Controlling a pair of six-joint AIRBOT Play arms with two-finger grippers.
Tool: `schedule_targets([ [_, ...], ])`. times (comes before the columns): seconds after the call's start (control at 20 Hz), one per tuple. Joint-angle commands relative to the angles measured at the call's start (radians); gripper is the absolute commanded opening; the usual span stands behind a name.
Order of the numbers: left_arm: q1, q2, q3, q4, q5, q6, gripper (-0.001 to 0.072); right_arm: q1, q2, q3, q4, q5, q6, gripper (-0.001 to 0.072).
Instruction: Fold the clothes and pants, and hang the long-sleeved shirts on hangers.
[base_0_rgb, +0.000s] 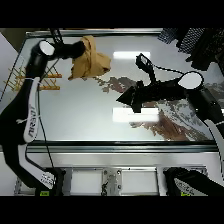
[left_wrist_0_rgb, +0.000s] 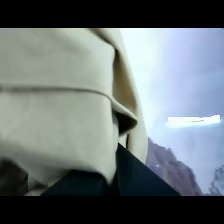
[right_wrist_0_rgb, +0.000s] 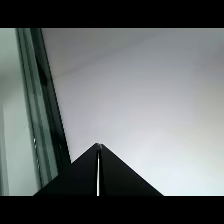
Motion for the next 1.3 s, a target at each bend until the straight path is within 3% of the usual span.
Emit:
schedule_targets([
  [0.0, -0.005, 0.236, -0.083, 0.011, -0.035, 0.057, 0.0012, 0.001, -0.001, 0.000, 0.129, -0.007, 0.001, 0.0025],
  [0.1, -0.030, 0.354, -0.126, 0.011, -0.036, 0.061, 0.0012, 0.001, -0.001, 0.000, 0.177, 0.009, -0.001, 0.0022],
  [0.2, -0.070, 0.462, -0.145, 0.011, -0.036, 0.060, 0.0012, -0.030, 0.019, 0.003, 0.109, -0.011, 0.040, 0.0019],
  [0.4, -0.230, 0.639, -0.145, 0.093, -0.017, 0.059, 0.0011, -0.202, 0.181, 0.003, -0.296, -0.237, 0.410, 0.0019],
  [0.6, -0.531, 0.729, -0.260, 0.537, -0.034, -0.212, 0.0011, -0.383, 0.316, 0.003, -0.594, -0.243, 0.688, 0.0020],
  [0.75, -0.675, 0.727, -0.426, 0.761, -0.034, -0.409, 0.0012, -0.481, 0.356, 0.003, -0.663, -0.193, 0.750, 0.0020],
  [0.85, -0.669, 0.691, -0.503, 0.797, -0.018, -0.489, 0.0012, -0.524, 0.356, 0.003, -0.663, -0.158, 0.757, 0.0020],
  [1.0, -0.517, 0.585, -0.539, 0.787, 0.001, -0.499, 0.0013, -0.541, 0.352, 0.001, -0.665, -0.116, 0.757, 0.0020],
  [1.05, -0.442, 0.546, -0.539, 0.764, 0.001, -0.498, 0.0129, -0.541, 0.349, 0.001, -0.666, -0.109, 0.757, 0.0020],
  [1.1, -0.360, 0.512, -0.539, 0.699, -0.003, -0.497, 0.0497, -0.541, 0.346, 0.001, -0.666, -0.102, 0.756, 0.0027],
  [1.15, -0.264, 0.486, -0.539, 0.579, -0.021, -0.497, 0.0690, -0.541, 0.341, 0.001, -0.666, -0.091, 0.757, 0.0086],
  [1.25, -0.102, 0.460, -0.539, 0.305, -0.071, -0.381, 0.0689, -0.540, 0.323, 0.000, -0.661, -0.052, 0.756, 0.0538],
])
